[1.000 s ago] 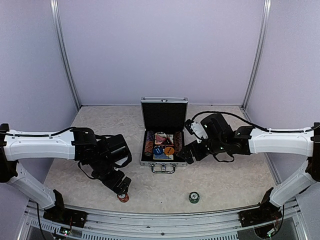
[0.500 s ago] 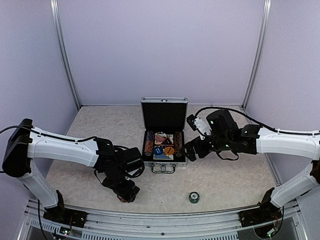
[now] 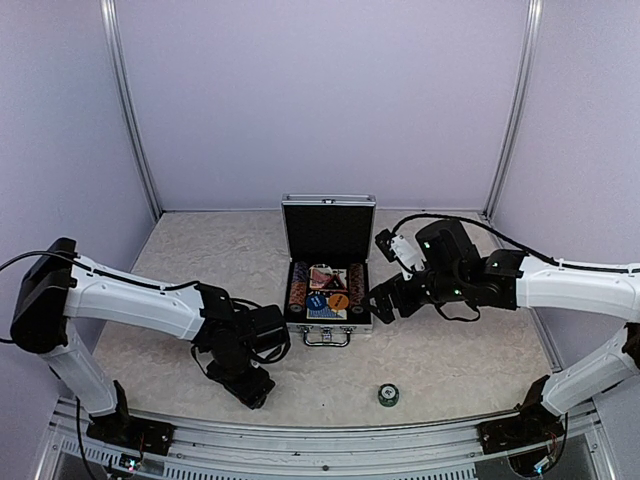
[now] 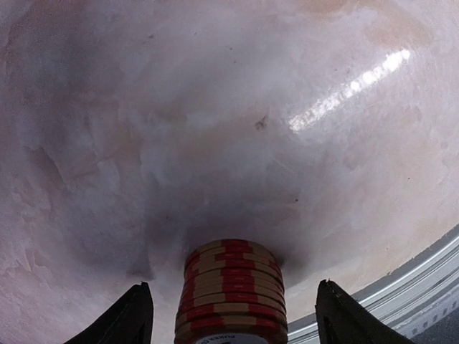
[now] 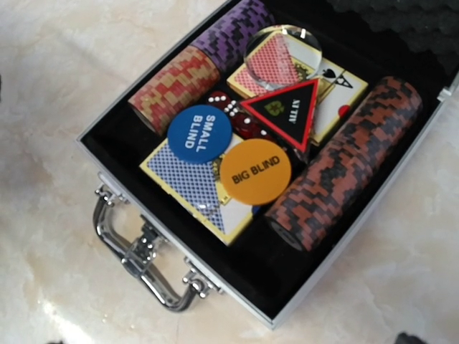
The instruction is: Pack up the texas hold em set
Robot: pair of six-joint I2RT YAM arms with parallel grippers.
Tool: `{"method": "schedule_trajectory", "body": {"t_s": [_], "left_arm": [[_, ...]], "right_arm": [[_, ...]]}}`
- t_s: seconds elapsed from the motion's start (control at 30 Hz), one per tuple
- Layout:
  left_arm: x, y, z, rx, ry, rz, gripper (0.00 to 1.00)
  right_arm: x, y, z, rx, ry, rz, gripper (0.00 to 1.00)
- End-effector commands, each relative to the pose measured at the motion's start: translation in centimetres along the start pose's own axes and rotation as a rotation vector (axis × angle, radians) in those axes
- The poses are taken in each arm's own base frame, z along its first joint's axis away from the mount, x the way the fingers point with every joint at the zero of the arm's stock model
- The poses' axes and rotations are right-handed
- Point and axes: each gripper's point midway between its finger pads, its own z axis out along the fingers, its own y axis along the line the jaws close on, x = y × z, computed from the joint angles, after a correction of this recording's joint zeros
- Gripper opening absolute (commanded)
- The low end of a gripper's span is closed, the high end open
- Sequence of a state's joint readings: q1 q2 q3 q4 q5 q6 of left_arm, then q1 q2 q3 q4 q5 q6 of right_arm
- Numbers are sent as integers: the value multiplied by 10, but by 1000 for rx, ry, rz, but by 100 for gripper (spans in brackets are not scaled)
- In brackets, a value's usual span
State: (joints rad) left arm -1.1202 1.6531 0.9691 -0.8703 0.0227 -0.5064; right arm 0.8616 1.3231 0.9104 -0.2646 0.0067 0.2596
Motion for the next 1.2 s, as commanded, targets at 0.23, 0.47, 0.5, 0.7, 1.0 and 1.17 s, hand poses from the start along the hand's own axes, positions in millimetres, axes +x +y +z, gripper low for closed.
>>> {"method": "schedule_trajectory", "body": {"t_s": [0.23, 0.47, 0.5, 0.7, 1.0, 1.17], "left_arm": [[6, 1, 15, -11, 38, 30, 71], [8, 1, 20, -7, 48, 31, 68], [8, 0, 21, -3, 48, 31, 68], [8, -2, 23, 7, 49, 30, 63], [7, -3, 26, 11, 36, 18, 59], [9, -5, 29, 14, 41, 24, 56]], "right_arm": [[-3, 4, -1, -10, -1, -5, 100], [-5, 4, -1, -10, -3, -8, 99], [-5, 4, 0, -10, -3, -8, 99], [-5, 4, 1, -9, 2, -11, 99], [-6, 4, 1, -10, 1, -14, 99], [-6, 5, 1, -10, 2, -18, 99]]}}
